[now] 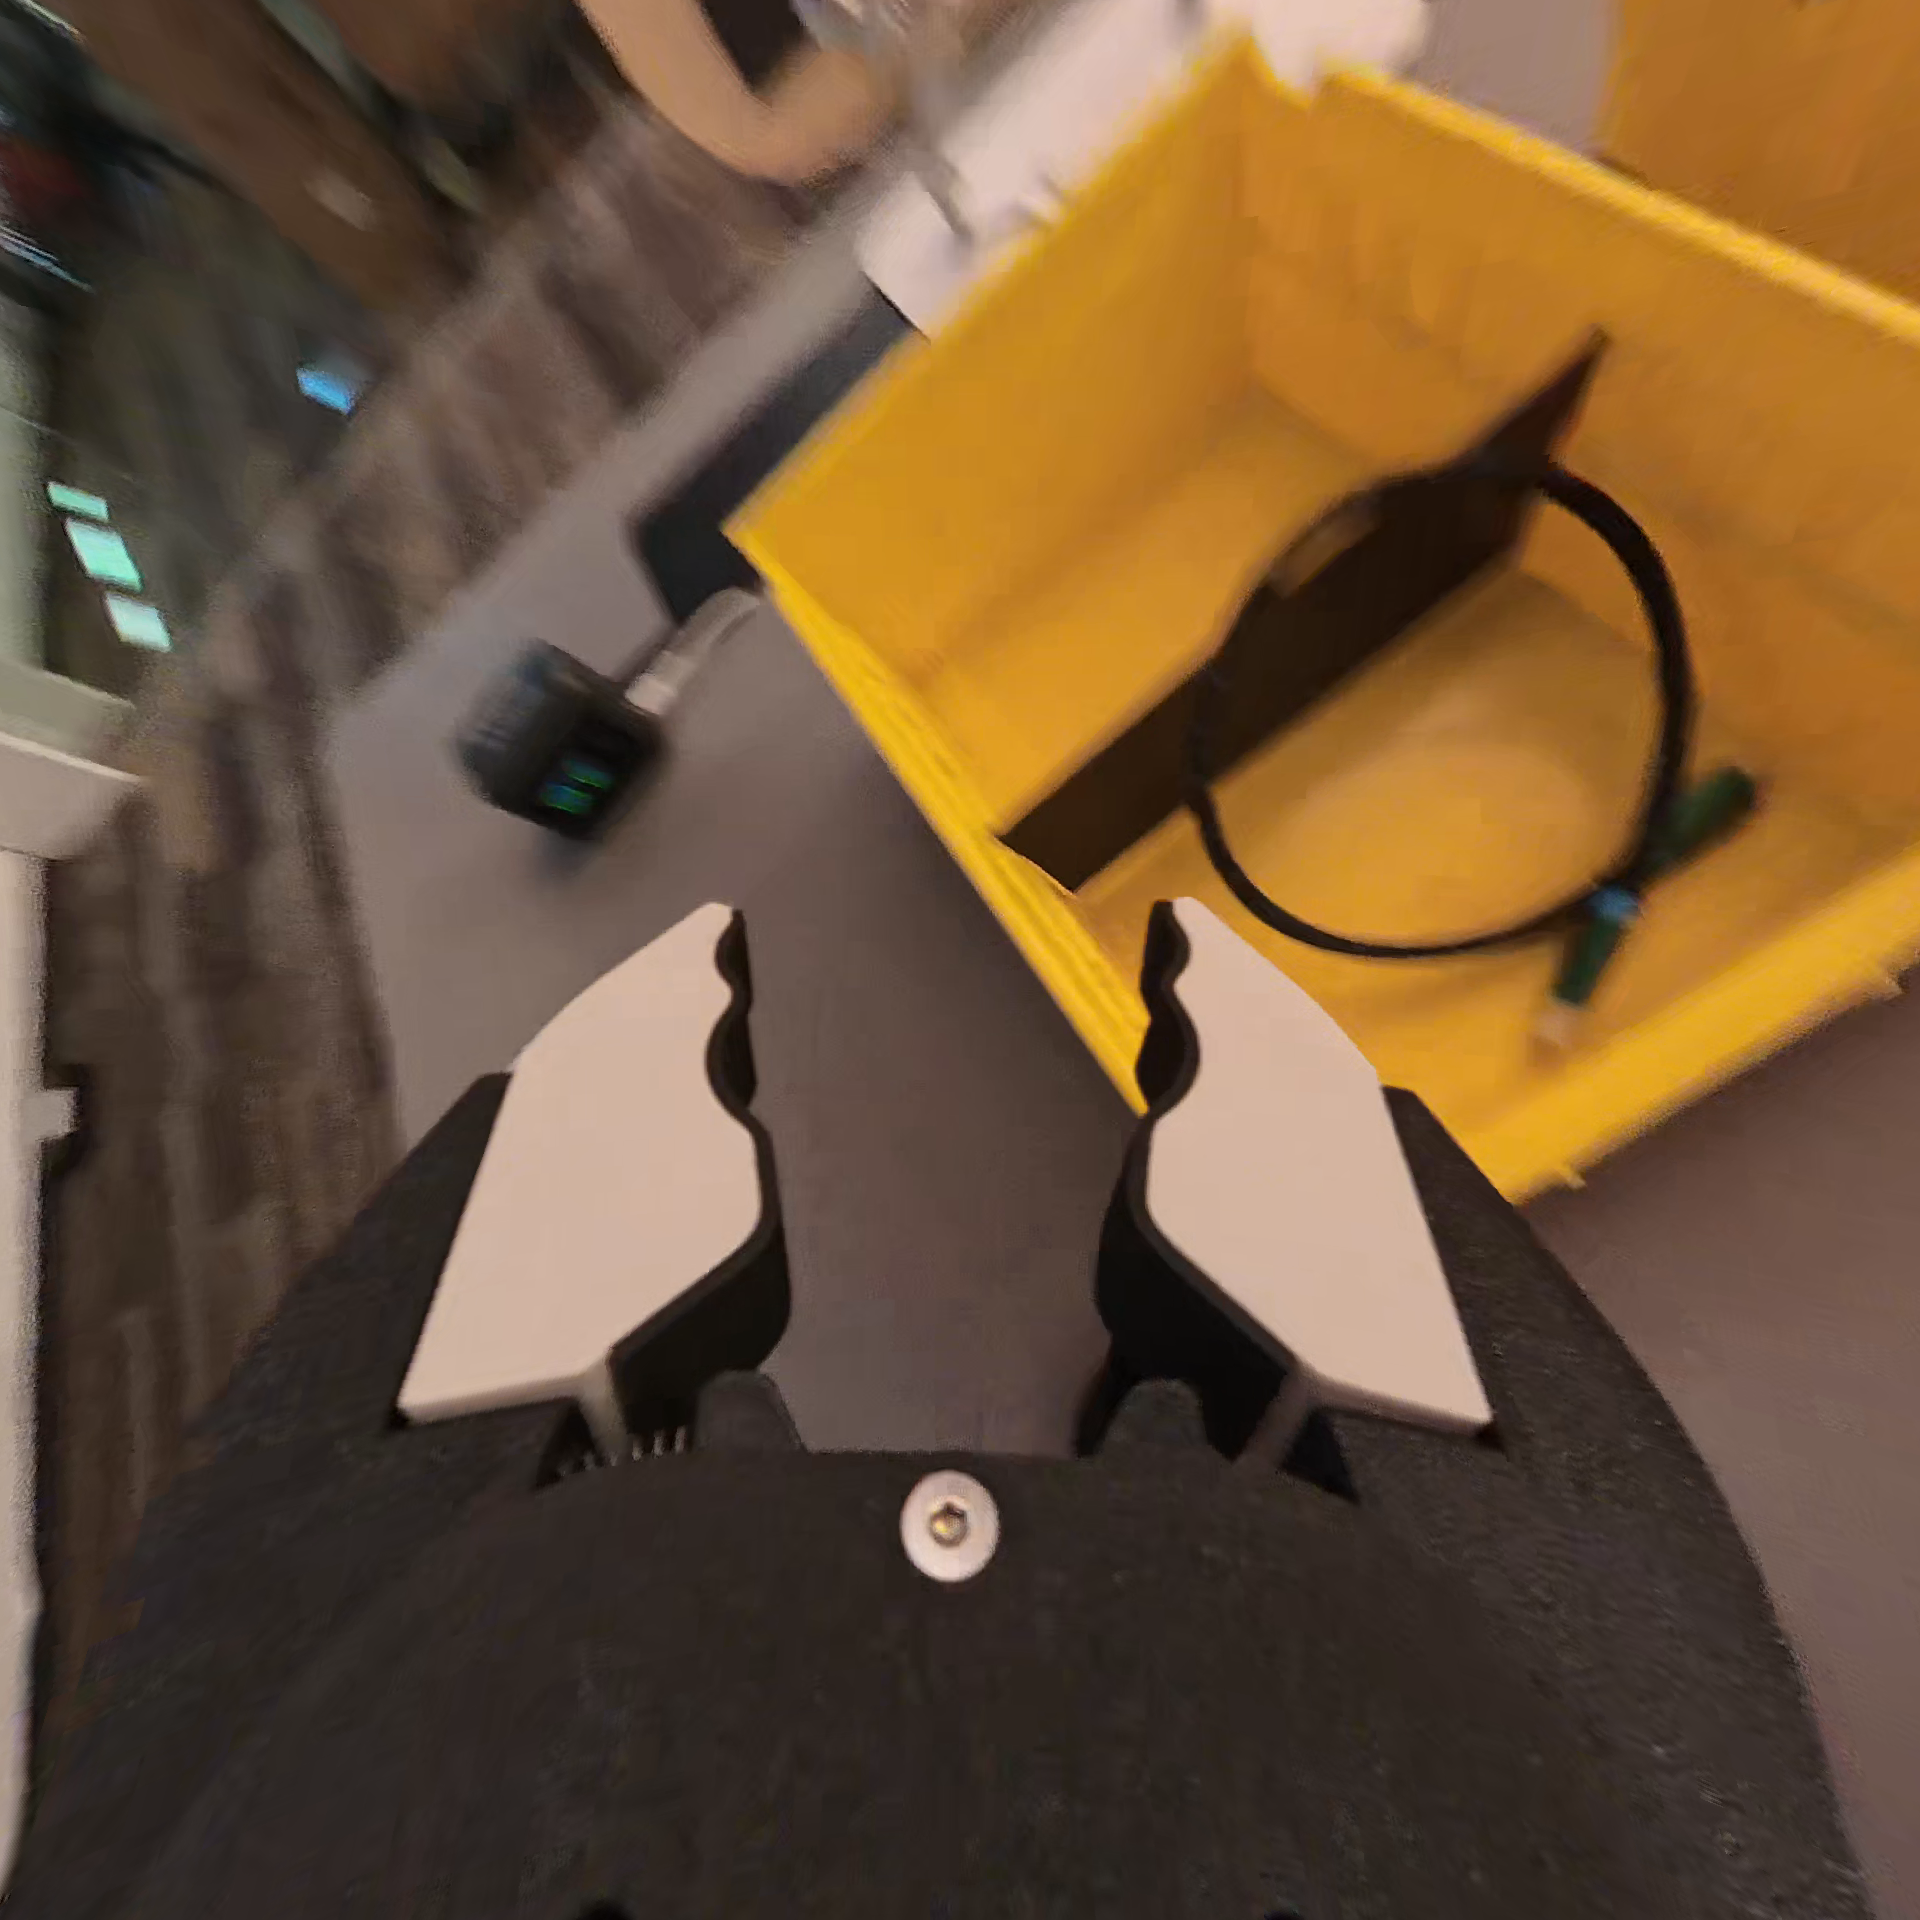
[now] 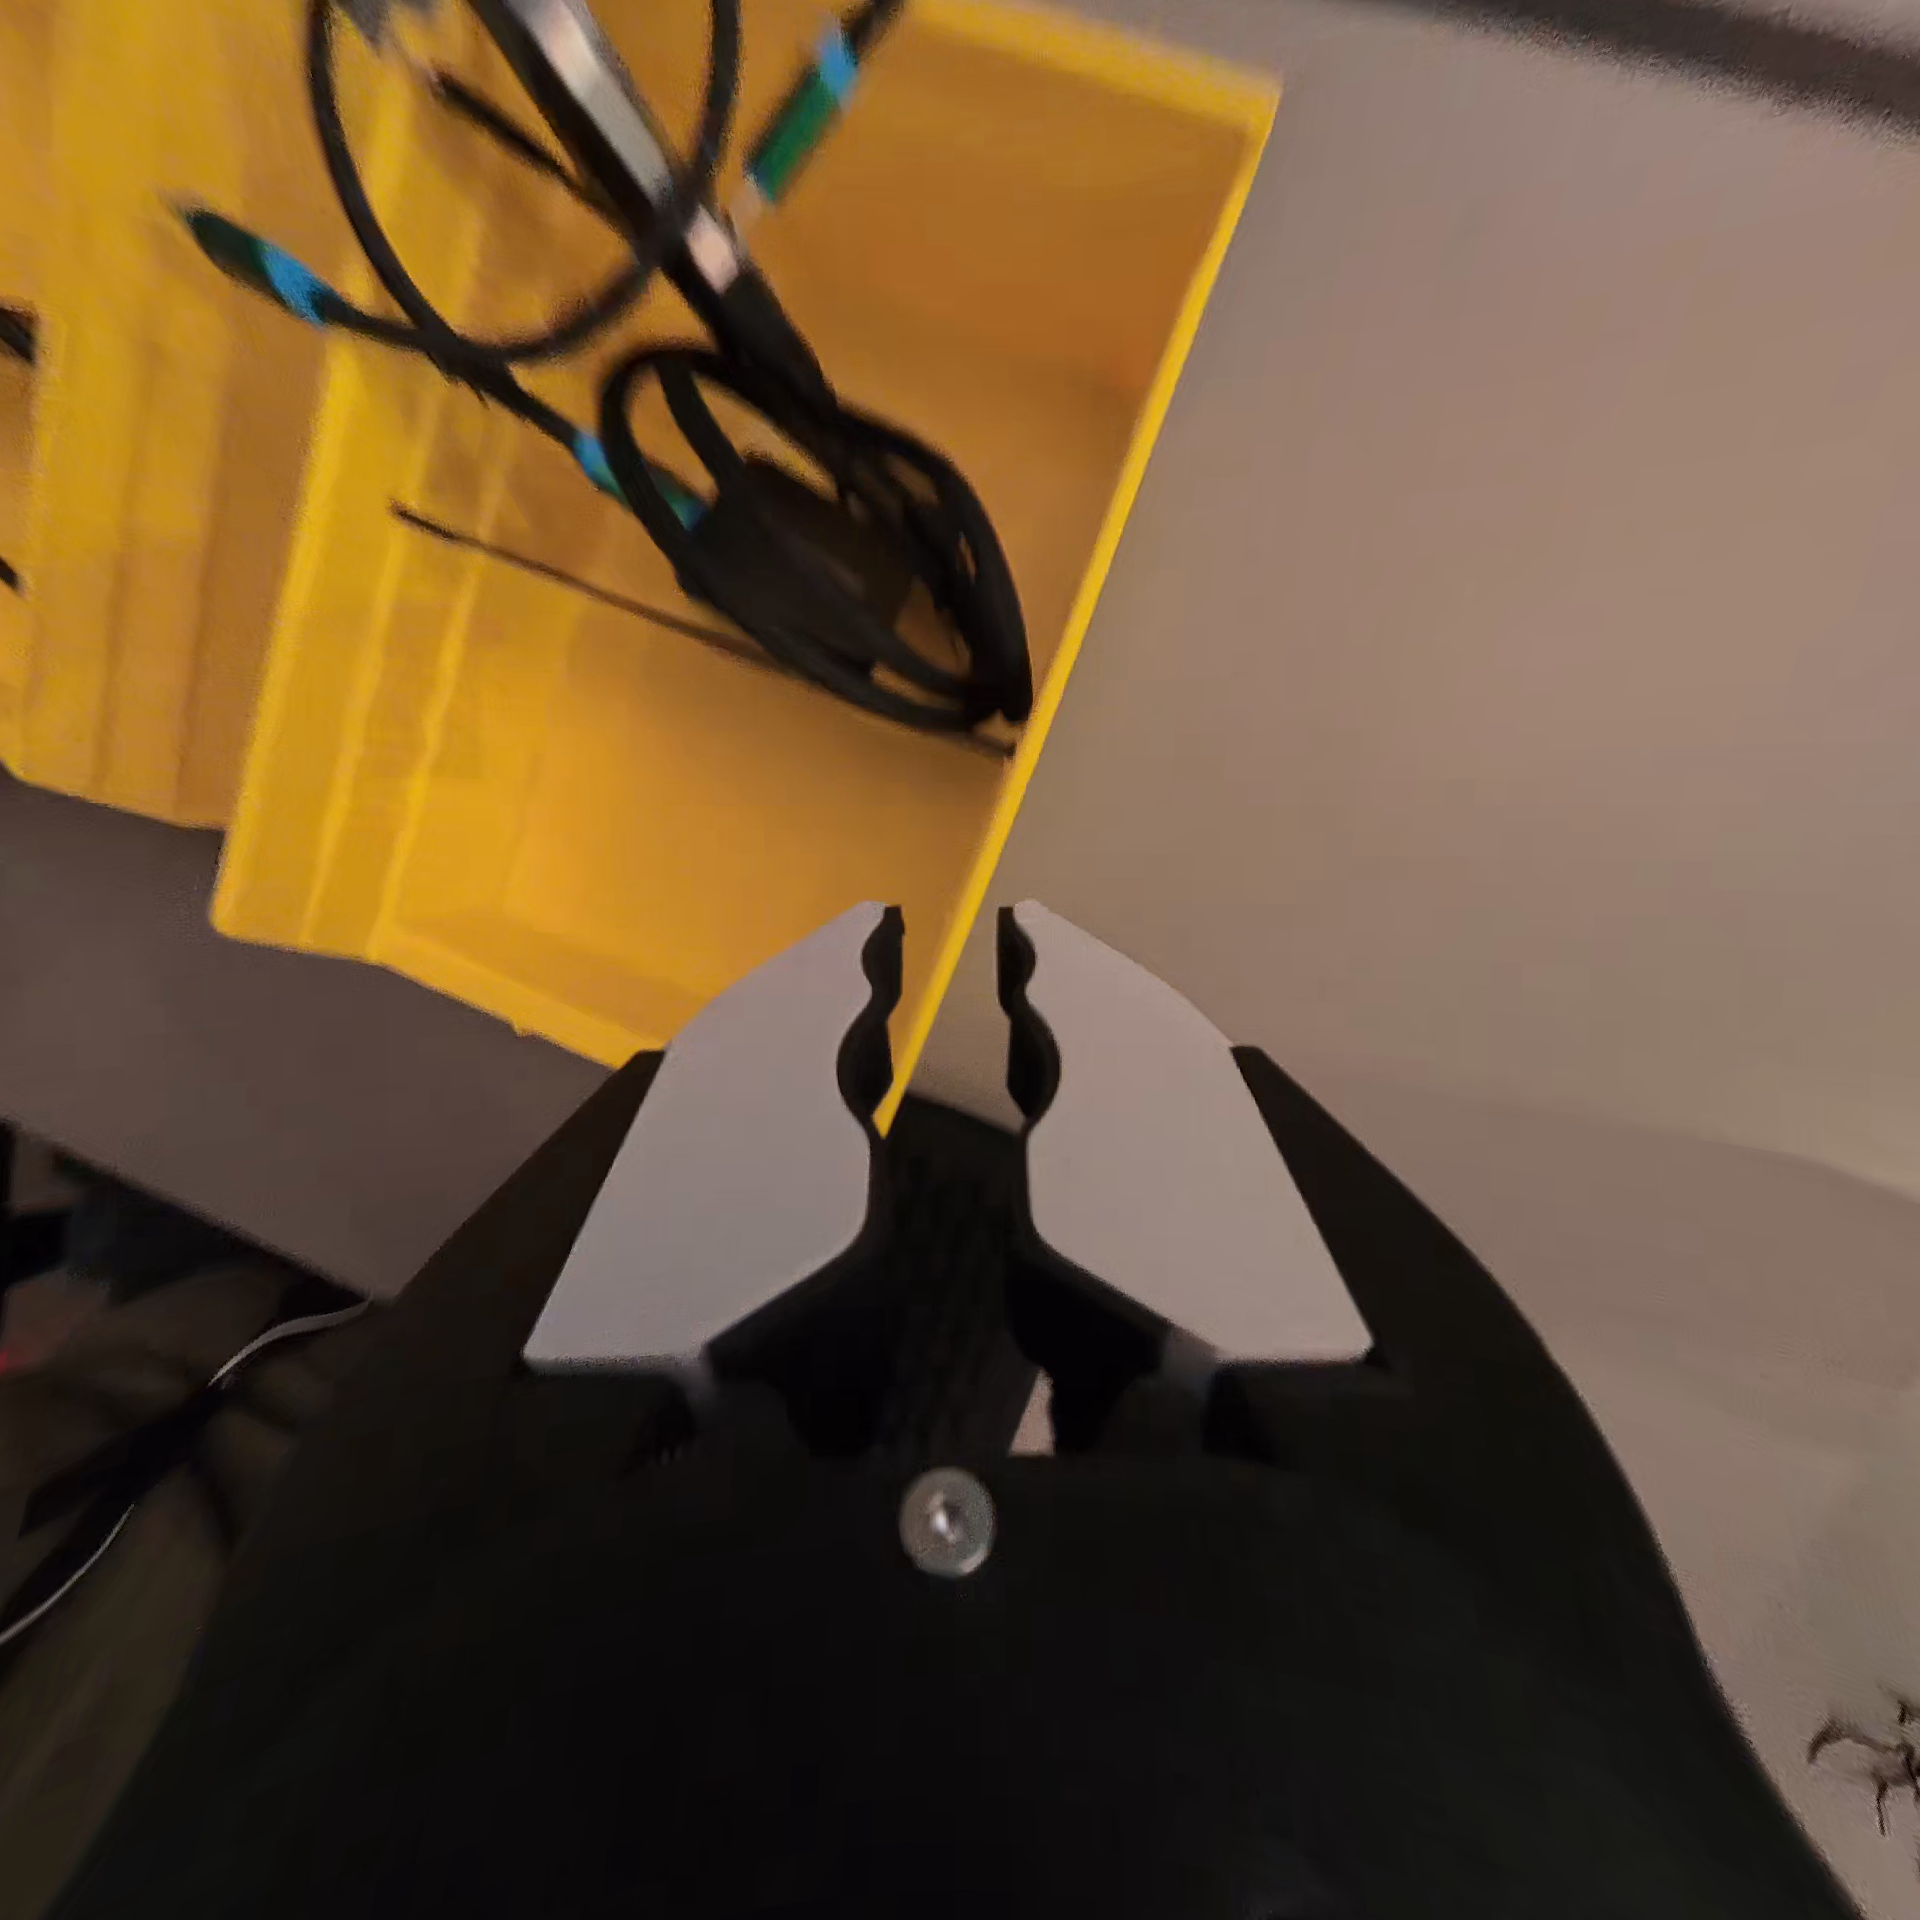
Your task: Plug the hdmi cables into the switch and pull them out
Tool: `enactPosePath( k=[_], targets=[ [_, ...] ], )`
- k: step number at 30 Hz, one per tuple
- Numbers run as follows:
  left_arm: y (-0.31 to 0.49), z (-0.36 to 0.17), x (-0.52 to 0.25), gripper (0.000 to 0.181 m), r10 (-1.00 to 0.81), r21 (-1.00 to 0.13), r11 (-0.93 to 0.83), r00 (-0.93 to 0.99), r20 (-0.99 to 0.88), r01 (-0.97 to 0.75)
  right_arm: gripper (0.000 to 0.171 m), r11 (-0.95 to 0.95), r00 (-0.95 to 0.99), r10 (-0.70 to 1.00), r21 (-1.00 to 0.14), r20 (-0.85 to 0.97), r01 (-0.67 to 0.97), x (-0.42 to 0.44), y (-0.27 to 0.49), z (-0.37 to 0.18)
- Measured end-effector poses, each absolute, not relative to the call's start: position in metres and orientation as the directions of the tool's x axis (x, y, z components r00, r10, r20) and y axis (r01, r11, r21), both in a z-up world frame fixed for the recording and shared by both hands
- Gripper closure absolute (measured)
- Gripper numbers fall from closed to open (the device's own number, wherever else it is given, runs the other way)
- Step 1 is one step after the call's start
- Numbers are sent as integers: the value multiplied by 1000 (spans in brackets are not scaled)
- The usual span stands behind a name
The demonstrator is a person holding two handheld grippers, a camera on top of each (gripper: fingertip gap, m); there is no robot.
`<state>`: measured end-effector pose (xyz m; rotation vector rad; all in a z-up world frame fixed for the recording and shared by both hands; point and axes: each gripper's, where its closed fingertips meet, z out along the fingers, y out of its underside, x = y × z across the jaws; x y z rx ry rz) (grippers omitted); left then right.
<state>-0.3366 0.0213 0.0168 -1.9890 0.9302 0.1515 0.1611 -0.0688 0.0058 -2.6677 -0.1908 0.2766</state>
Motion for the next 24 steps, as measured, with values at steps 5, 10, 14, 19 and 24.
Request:
enactPosePath(
  k=[5, 10, 14, 19, 24],
  targets=[
    [49, 95, -316, 104, -461, -866, -113, 797, -389, -488, 153, -609, 980, 197, -782, 16, 135, 145, -50, 89],
    [75, 150, -313, 93, -383, -945, -15, 875, -296, -327, 129, -10, 908, 357, -971, 218, 238, 73, -53, 174],
    [75, 182, -306, 90, -488, -991, 59, 863, -131, -117, 128, 216, 747, 632, -973, 205, 85, -22, -79, 186],
    [62, 200, -323, 95, -528, -974, 223, 846, -77, 51, 131, 20, 708, 705, -999, 41, 38, -99, -38, 158],
    [65, 189, -333, 93, -548, -990, 133, 835, -38, 42, 126, -405, 779, 625, -834, 46, 375, -121, 21, 49]
  ],
)
